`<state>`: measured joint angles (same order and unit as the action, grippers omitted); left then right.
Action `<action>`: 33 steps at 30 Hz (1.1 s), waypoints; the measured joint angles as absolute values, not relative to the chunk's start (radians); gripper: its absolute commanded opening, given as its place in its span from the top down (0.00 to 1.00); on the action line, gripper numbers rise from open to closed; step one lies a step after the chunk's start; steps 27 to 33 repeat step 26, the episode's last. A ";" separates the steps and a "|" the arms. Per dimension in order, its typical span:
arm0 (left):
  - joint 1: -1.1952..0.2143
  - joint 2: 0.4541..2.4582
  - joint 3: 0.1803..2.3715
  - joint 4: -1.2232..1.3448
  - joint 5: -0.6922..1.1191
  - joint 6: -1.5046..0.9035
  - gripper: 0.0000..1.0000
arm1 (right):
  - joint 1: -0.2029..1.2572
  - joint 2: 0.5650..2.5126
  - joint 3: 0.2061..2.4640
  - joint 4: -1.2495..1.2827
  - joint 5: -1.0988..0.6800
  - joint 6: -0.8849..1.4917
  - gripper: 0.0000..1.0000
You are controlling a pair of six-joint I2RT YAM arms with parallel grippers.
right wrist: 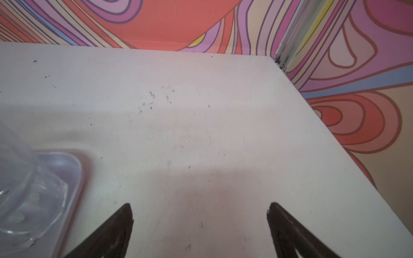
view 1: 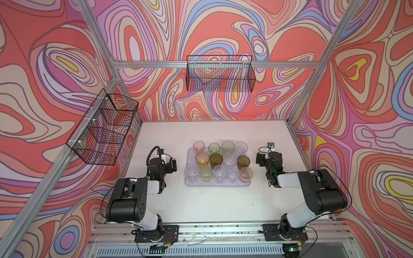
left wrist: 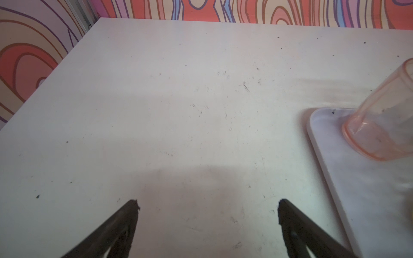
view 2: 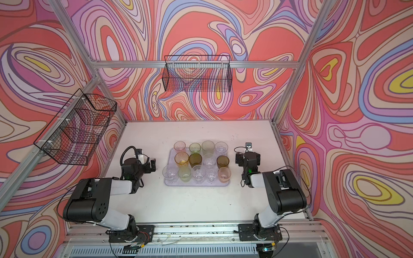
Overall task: Place the glasses into the tray
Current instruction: Reset both arms
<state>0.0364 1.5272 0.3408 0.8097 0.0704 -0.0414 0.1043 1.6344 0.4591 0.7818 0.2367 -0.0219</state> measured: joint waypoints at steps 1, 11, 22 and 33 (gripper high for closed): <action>0.036 1.528 0.337 0.822 0.060 -0.046 0.00 | 0.093 1.652 0.451 0.827 0.221 -0.020 0.02; 0.032 1.530 0.353 0.862 -0.001 -0.064 0.00 | 0.008 1.723 0.446 0.959 0.186 0.043 0.02; 0.031 1.531 0.348 0.886 0.132 -0.019 0.00 | 0.008 1.723 0.457 0.962 0.160 0.047 0.02; 0.031 1.531 0.348 0.886 0.147 -0.017 0.00 | 0.008 1.723 0.465 0.960 0.137 0.043 0.02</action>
